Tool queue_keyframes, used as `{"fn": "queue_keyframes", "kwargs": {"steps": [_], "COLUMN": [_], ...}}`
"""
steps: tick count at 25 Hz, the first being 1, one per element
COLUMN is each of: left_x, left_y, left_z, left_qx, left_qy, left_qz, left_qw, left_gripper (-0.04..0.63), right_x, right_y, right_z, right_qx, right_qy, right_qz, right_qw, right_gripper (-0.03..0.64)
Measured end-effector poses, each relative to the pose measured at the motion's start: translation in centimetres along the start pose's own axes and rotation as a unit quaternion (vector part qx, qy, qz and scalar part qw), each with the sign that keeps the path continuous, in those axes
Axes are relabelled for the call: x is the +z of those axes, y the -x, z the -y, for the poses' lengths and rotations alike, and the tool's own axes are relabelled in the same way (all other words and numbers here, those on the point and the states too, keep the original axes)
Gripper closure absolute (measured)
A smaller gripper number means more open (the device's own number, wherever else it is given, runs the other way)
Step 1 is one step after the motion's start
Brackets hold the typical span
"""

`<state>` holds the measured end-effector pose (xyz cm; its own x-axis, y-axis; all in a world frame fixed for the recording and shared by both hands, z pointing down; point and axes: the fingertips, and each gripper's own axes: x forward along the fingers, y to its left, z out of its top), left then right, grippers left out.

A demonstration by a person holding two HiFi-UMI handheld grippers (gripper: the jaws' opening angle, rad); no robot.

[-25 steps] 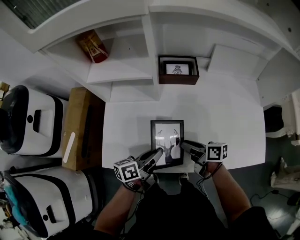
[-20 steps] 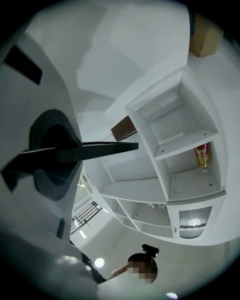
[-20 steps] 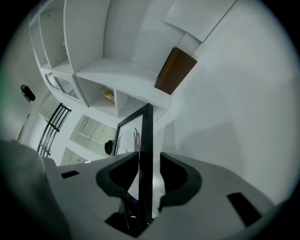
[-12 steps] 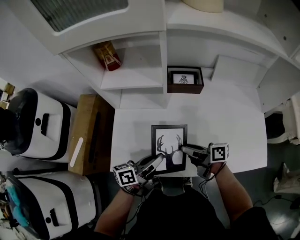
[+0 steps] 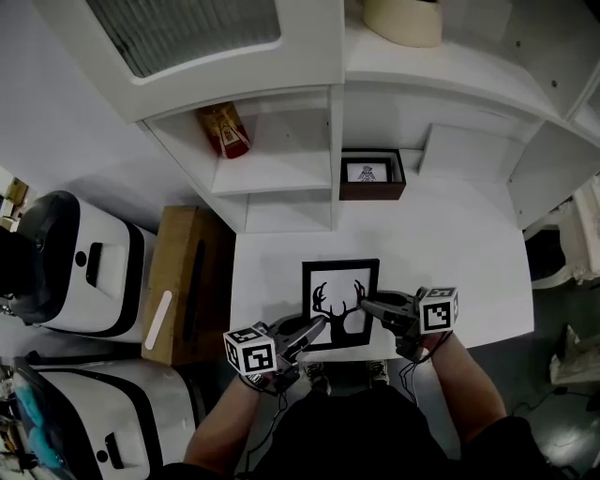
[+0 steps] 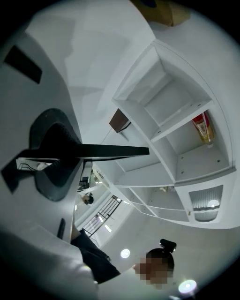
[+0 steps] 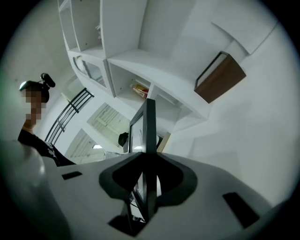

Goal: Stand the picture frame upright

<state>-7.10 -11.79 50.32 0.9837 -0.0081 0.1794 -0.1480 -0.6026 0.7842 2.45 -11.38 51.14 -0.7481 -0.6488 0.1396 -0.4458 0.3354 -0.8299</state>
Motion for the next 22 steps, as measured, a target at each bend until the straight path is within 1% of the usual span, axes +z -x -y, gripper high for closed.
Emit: {"fn": "queue_keyframes", "kwargs": {"steps": [4,6,7,11,13,15,18,20,22], "left_x": [0.7,1.1,1.3,1.9,2.3,2.8,3.9,4.7,5.3], "left_y": [0.5,0.4,0.4,0.5,0.5,0.4,0.1,-0.2,-0.5], "left_z": [-1.1,-1.6,-1.9,-3.2,-3.9,-4.6,-5.5,-6.2,-7.0], "left_qx": [0.024,0.040,0.049,0.078,0.092,0.105,0.119,0.130,0.141], "left_qy": [-0.053,-0.091,-0.114,-0.196,-0.236,-0.268,-0.293,-0.301,-0.304], "left_qz": [-0.036,-0.055,-0.068,-0.118,-0.142,-0.158,-0.167,-0.170,-0.169], "left_qw": [0.9977,0.9935,0.9899,0.9703,0.9569,0.9445,0.9338,0.9294,0.9269], "left_gripper": [0.511,0.492,0.481,0.451,0.437,0.429,0.423,0.423,0.422], "right_x": [0.3,0.6,0.8,0.9,1.1,1.3,2.0,2.7,3.4], "right_y": [-0.6,-0.8,-0.9,-1.7,-2.1,-2.6,-3.1,-3.6,-4.0], "right_z": [-1.0,-1.2,-1.3,-1.3,-1.3,-1.2,-0.7,-0.3,0.3], "right_qx": [-0.012,-0.020,-0.025,-0.040,-0.052,-0.064,-0.083,-0.098,-0.111], "right_qy": [0.054,0.072,0.082,0.127,0.150,0.172,0.197,0.210,0.223], "right_qz": [-0.007,-0.006,-0.007,-0.019,-0.025,-0.031,-0.032,-0.032,-0.035], "right_qw": [0.998,0.997,0.996,0.991,0.987,0.983,0.976,0.972,0.968], "right_gripper": [0.541,0.541,0.543,0.543,0.545,0.545,0.545,0.545,0.543]}}
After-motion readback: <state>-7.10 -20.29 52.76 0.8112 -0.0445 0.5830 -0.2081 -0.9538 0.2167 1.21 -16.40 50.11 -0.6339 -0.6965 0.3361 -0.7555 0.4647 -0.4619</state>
